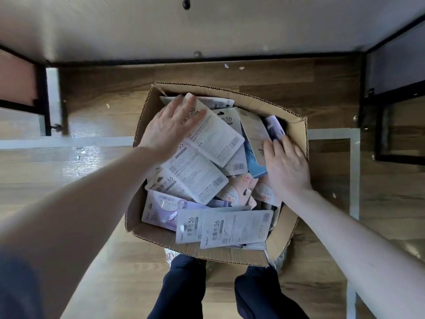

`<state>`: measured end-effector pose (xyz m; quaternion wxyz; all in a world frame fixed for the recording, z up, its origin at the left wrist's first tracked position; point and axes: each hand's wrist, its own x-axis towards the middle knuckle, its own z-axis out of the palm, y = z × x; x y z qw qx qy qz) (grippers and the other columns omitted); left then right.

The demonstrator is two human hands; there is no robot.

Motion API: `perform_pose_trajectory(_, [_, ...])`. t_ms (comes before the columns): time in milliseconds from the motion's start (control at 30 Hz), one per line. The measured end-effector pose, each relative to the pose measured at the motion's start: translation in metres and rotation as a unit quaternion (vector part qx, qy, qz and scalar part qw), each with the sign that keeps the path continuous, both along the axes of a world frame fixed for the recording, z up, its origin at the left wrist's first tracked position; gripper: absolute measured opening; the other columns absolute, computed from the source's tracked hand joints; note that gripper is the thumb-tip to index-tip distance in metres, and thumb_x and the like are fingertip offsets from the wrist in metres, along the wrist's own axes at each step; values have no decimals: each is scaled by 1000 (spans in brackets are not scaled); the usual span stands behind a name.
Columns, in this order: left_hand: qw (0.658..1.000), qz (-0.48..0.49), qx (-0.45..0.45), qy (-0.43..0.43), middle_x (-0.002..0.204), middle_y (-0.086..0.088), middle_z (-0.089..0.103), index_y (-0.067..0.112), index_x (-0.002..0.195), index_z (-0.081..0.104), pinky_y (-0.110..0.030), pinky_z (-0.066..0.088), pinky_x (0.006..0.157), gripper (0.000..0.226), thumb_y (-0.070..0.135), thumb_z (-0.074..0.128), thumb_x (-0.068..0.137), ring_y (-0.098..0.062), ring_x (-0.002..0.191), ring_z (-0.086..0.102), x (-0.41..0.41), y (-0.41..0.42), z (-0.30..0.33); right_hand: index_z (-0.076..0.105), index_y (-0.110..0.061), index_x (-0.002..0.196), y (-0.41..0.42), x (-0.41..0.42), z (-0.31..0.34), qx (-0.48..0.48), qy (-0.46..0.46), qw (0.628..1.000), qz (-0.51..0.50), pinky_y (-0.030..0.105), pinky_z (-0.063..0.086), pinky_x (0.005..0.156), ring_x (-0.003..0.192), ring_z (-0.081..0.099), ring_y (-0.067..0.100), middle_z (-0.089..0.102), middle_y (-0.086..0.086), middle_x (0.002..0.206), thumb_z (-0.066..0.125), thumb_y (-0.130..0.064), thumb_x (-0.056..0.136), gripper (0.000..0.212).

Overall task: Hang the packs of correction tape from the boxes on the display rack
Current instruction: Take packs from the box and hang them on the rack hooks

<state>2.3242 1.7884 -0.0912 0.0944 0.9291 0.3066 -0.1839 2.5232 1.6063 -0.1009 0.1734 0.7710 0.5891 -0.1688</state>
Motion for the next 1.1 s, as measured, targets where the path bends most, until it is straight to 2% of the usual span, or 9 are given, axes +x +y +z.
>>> perform_pose_trajectory(67, [999,-24,-4,-26,156,-8,14,25,146,24,-47,33,105,73,-2,54,86,-34,141,15,-9,2,-1,56,0,121,0,1,0,17,15,1000,-2,42,48,85,109,56,37,66,18,106,67,-3,73,49])
perform_pose_trajectory(133, [994,-68,2,-89,142,-12,44,15,133,49,-50,51,85,59,-3,65,79,-42,126,41,-17,4,2,55,-1,122,3,2,5,32,53,998,-26,42,49,83,99,60,36,66,17,106,67,-3,75,49])
perform_pose_trajectory(267, [970,-112,-22,-215,102,-11,69,8,103,67,-43,58,65,25,6,55,82,-34,91,65,-16,8,22,56,-8,120,8,4,26,83,114,983,-114,35,47,68,94,59,34,64,13,108,52,-15,93,28])
perform_pose_trajectory(400, [967,-72,-78,-230,84,-10,70,12,100,66,-38,56,67,17,16,55,88,-29,76,66,-5,10,48,60,-7,91,8,11,48,153,124,966,-168,25,35,52,70,58,28,63,9,81,46,-26,97,24])
perform_pose_trajectory(500, [970,6,-90,-228,83,-14,66,1,89,65,-36,49,64,17,15,56,88,-33,76,63,6,7,71,48,-10,72,7,17,66,165,129,953,-220,25,24,45,53,44,22,54,3,62,49,-29,95,30])
perform_pose_trajectory(600, [970,75,-106,-204,95,-14,61,2,100,64,-31,41,63,18,12,52,92,-34,82,59,10,6,93,30,-16,58,7,21,92,182,143,934,-271,29,17,45,47,26,19,32,-2,50,52,-24,93,42])
perform_pose_trajectory(700, [973,88,-93,-193,106,-15,60,3,107,63,-37,45,67,21,8,50,92,-35,88,58,6,6,119,22,-19,56,7,22,119,185,160,925,-290,30,16,46,50,25,22,28,-3,50,52,-21,92,47])
perform_pose_trajectory(933, [986,65,-68,-140,106,-15,58,4,103,63,-46,52,66,22,-5,51,86,-34,82,60,-11,3,188,42,-12,70,5,20,184,191,159,923,-294,30,22,46,56,40,28,39,-1,53,46,-23,94,27])
perform_pose_trajectory(1100, [987,19,17,-161,78,-8,61,6,85,63,-26,36,44,10,16,62,88,-28,56,58,-16,4,254,47,-14,76,17,18,253,198,155,937,-242,26,24,46,59,41,28,45,3,62,47,-23,95,20])
